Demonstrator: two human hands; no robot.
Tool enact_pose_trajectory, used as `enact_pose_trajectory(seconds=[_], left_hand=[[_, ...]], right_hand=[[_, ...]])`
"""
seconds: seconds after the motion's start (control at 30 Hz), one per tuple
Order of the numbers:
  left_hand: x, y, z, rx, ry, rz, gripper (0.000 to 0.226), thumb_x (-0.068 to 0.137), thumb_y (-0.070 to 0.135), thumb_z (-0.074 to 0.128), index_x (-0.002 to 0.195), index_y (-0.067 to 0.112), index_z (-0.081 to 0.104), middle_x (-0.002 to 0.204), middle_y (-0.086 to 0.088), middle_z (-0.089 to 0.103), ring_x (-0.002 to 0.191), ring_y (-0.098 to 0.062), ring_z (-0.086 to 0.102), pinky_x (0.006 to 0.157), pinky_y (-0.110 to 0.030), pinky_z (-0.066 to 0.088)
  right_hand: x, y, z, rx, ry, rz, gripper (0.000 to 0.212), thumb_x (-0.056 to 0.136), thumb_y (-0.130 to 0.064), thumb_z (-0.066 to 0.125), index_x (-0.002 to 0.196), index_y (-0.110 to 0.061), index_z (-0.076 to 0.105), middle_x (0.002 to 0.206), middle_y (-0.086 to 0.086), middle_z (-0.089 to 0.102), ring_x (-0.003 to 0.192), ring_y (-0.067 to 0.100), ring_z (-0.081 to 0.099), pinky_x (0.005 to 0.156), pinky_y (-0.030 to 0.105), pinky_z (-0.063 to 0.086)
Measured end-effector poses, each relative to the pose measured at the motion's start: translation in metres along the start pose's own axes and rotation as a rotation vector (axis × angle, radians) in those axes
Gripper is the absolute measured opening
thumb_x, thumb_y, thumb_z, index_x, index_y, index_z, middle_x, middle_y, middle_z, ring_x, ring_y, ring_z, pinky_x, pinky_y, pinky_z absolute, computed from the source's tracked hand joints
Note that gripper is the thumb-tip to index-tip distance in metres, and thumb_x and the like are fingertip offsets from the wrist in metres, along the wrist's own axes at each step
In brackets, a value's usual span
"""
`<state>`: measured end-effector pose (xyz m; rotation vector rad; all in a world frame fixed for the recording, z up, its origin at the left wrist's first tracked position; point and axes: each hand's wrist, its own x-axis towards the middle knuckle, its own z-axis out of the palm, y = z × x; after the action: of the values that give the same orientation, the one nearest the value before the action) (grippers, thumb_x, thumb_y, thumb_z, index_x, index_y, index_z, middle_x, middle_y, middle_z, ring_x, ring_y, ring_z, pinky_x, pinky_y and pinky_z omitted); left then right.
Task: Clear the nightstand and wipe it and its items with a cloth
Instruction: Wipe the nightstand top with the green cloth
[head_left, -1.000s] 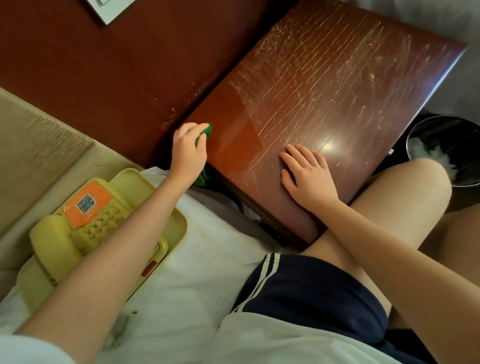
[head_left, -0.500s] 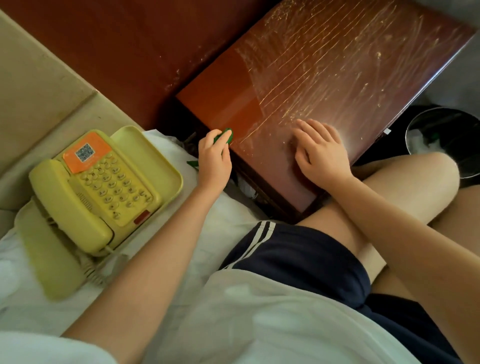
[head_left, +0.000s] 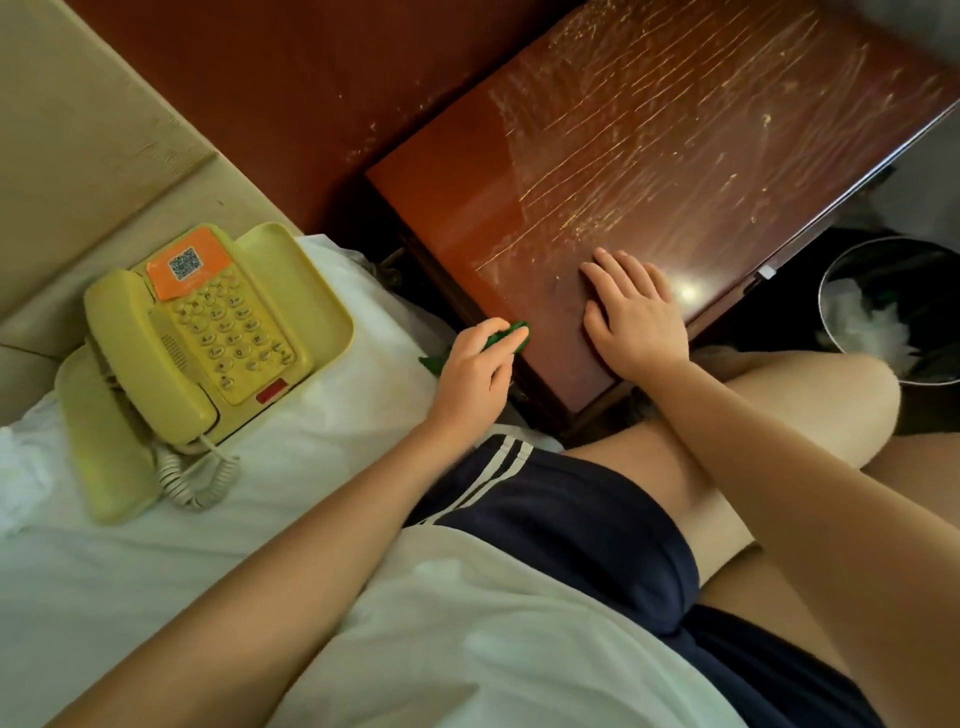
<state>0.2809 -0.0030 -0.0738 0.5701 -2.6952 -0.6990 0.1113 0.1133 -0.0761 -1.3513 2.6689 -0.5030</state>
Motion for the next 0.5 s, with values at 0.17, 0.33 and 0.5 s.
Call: enact_pose_trajectory(seconds=[0.17, 0.33, 0.5], left_hand=[[0.043, -0.006, -0.035, -0.11, 0.187, -0.322, 0.03, 0.095, 0.006, 0.047, 0.121, 0.007, 0.063, 0.115, 0.002, 0.051, 0.106, -0.009, 0.047, 0.088, -0.005, 0.032], [0.09, -0.024, -0.039, 0.02, 0.142, -0.388, 0.032, 0.097, 0.008, 0.045, 0.126, 0.006, 0.058, 0.125, -0.008, 0.051, 0.115, -0.016, 0.047, 0.09, -0.008, 0.028], [0.107, -0.032, -0.024, 0.117, 0.096, -0.415, 0.032, 0.098, 0.01, 0.044, 0.127, 0.008, 0.058, 0.128, -0.007, 0.053, 0.118, -0.02, 0.047, 0.092, -0.014, 0.032]], right_hand=[[0.001, 0.002, 0.002, 0.007, 0.0, 0.012, 0.051, 0.094, -0.034, 0.031, 0.141, -0.018, 0.042, 0.15, 0.003, 0.036, 0.14, 0.025, 0.025, 0.115, 0.038, 0.009], [0.002, 0.0, -0.001, 0.035, 0.0, 0.02, 0.047, 0.095, -0.031, 0.039, 0.14, -0.017, 0.043, 0.15, 0.003, 0.035, 0.141, 0.024, 0.024, 0.115, 0.038, 0.007], [0.001, 0.001, -0.004, 0.054, -0.012, 0.019, 0.048, 0.095, -0.033, 0.039, 0.141, -0.018, 0.042, 0.152, 0.003, 0.033, 0.142, 0.024, 0.022, 0.117, 0.038, 0.007]])
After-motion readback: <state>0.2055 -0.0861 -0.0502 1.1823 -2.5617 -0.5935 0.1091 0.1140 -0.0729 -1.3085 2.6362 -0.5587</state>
